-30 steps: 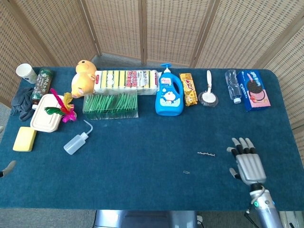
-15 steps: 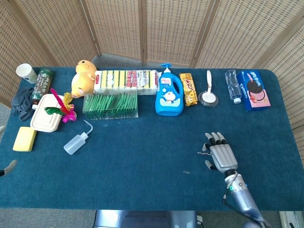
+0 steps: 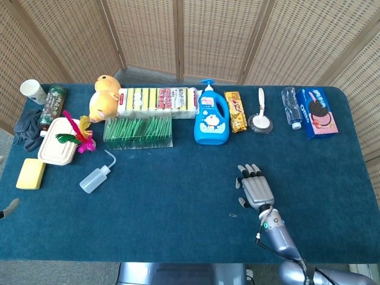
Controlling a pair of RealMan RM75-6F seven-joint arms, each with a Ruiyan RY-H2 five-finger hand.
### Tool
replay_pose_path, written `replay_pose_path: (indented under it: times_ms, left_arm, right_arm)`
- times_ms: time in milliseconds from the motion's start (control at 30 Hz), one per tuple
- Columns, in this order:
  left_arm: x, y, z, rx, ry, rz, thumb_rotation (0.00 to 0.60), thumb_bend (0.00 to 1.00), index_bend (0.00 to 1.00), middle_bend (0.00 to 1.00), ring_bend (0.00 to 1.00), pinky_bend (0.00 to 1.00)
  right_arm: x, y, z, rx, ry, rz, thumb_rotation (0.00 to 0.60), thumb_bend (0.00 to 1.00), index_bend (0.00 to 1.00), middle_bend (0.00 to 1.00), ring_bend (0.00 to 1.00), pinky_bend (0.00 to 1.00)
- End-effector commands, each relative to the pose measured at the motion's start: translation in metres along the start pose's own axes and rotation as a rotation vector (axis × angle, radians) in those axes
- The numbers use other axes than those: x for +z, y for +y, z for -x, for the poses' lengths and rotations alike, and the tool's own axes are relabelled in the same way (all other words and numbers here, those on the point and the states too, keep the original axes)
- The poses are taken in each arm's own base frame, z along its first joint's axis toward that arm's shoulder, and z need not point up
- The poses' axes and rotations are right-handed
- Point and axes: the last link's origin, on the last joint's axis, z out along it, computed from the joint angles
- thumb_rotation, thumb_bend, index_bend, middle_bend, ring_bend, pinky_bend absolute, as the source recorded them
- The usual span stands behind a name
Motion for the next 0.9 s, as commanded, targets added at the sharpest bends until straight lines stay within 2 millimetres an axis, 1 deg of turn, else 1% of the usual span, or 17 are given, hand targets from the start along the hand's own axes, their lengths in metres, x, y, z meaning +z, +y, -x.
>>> replay_pose_path:
  times_ms: [33,167,433,733,900]
  left_arm:
    - [0.001,-0.002,-0.001,-0.002,0.001,-0.004,0.600,0.41,0.00,0.00,0.00,0.00]
    - [0.001,-0.004,-0.002,-0.008,0.003,-0.007,0.600,0.41,0.00,0.00,0.00,0.00]
    - [0.002,-0.004,-0.001,-0.008,-0.004,-0.004,0.600,0.41,0.00,0.00,0.00,0.00]
    - [0.001,-0.001,0.000,-0.005,-0.009,0.004,0.600,0.41,0.00,0.00,0.00,0.00]
    - [0.001,-0.001,0.001,-0.005,-0.013,0.007,0.600,0.41,0.00,0.00,0.00,0.00]
  right_arm:
    - [0.006,0.000,0.000,-0.002,0.001,0.014,0.600,0.37,0.44,0.00,0.00,0.00]
    - [0.008,0.002,-0.001,0.002,-0.001,0.026,0.600,0.39,0.44,0.00,0.00,0.00]
    - [0.000,0.007,-0.003,0.007,0.000,0.025,0.600,0.39,0.43,0.00,0.00,0.00]
    - [-0.004,0.019,-0.003,0.018,0.002,0.044,0.600,0.39,0.42,0.00,0.00,0.00]
    - [-0.006,0.026,-0.001,0.021,0.005,0.048,0.600,0.39,0.45,0.00,0.00,0.00]
